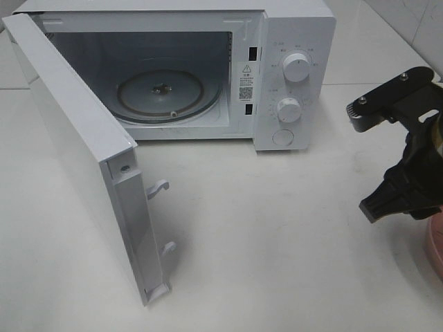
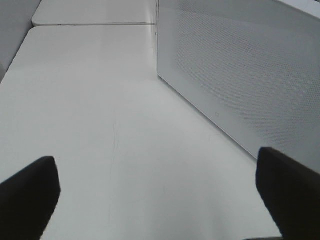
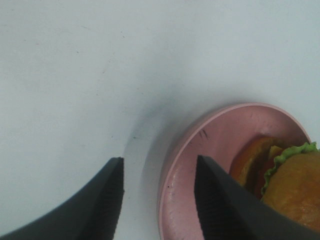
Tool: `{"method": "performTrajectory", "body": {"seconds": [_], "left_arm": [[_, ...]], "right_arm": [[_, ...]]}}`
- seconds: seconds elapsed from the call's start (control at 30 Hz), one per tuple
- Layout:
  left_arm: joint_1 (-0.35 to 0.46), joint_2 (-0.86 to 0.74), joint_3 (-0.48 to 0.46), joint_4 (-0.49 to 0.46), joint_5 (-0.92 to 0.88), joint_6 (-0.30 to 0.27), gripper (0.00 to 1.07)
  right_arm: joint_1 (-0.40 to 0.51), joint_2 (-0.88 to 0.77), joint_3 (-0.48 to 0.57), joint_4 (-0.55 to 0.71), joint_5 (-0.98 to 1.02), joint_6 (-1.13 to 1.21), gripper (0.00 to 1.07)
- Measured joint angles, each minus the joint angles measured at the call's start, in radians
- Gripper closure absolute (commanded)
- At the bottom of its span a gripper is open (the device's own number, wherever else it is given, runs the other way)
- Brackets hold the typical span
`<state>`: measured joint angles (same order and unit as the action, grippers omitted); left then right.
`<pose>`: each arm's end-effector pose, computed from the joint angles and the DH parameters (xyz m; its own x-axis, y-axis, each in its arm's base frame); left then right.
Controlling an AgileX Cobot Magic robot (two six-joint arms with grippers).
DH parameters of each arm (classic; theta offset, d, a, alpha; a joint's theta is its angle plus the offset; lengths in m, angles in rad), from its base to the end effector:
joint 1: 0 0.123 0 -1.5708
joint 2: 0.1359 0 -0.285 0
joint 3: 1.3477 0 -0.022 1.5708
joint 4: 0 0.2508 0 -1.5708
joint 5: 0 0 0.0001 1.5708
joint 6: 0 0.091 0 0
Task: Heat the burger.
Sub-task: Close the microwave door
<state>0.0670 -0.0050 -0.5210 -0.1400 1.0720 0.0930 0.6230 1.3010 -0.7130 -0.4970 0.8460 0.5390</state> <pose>-0.0083 -0.0117 0.2828 -0.4369 -0.0038 -0.8995 0.0546 0.9980 -0.0307 0.1949 0.1000 0.2228 -0.8531 -0.3914 -0.3449 -0.3040 0.9103 -0.2811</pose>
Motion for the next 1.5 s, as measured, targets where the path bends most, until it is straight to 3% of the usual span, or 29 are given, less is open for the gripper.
{"method": "performTrajectory", "body": {"seconds": [0.23,0.43,0.53,0.87,1.03,1.17,1.5], "left_arm": [[0.0,0.0,0.0,0.0,0.0,0.0,0.07],[0.0,0.0,0.0,0.0,0.0,0.0,0.07],[0.0,0.0,0.0,0.0,0.0,0.0,0.07],[0.0,0.0,0.0,0.0,0.0,0.0,0.07],[0.0,0.0,0.0,0.0,0.0,0.0,0.07],[0.0,0.0,0.0,0.0,0.0,0.0,0.07],[0.0,0.0,0.0,0.0,0.0,0.0,0.07]], "right_arm": [[0.0,-0.123,0.0,0.124,0.004,-0.159,0.58],[0.0,-0.242,0.0,0.306,0.039,-0.356,0.34],[0.0,-0.3,0.0,0.332,0.07,-0.375,0.28],[0.0,-0.465,0.0,0.336,0.2,-0.401,0.31],[0.0,-0.674,0.0,0.336,0.244,-0.402,0.31],[-0.014,-0.751,0.0,0.337,0.246,-0.403,0.31],[-0.215,-0.978,0.0,0.347,0.248,-0.426,0.31]]}}
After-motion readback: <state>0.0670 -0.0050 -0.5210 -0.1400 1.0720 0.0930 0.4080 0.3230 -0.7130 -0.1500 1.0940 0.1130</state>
